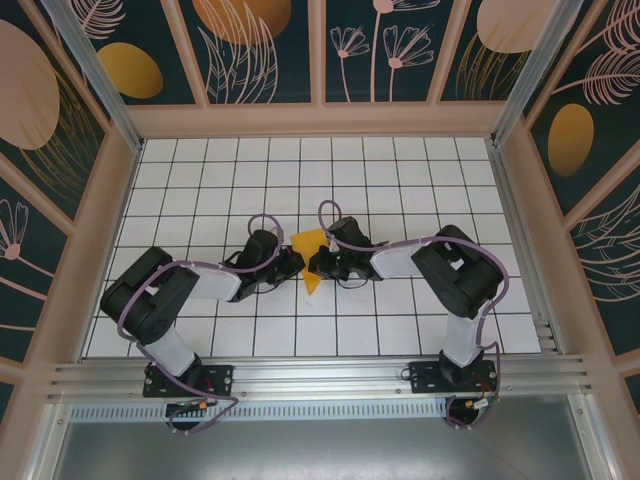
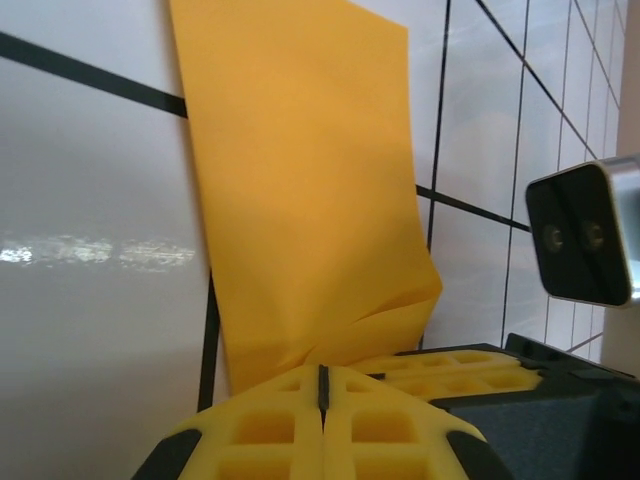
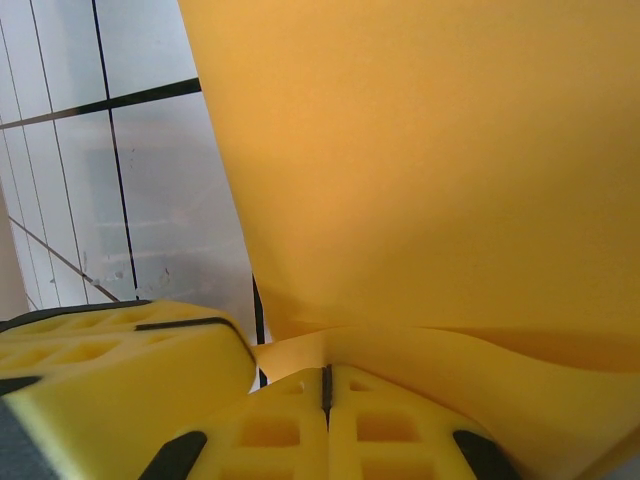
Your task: Fold a paper plane with a square sheet of paper (pick it up from the middle)
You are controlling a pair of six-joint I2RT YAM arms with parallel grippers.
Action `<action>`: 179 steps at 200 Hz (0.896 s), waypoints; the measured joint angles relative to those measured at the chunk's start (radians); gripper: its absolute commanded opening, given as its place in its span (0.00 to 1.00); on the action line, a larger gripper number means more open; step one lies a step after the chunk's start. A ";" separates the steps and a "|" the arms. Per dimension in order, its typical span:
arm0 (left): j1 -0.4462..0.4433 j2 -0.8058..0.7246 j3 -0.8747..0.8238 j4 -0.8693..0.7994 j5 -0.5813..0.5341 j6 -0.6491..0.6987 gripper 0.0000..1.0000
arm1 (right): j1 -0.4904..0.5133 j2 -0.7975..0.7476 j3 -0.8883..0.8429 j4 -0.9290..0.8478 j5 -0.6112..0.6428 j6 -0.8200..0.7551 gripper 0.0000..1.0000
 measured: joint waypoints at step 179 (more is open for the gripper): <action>0.000 0.034 0.013 -0.029 -0.002 0.000 0.01 | 0.056 -0.144 -0.010 -0.147 -0.047 -0.121 0.06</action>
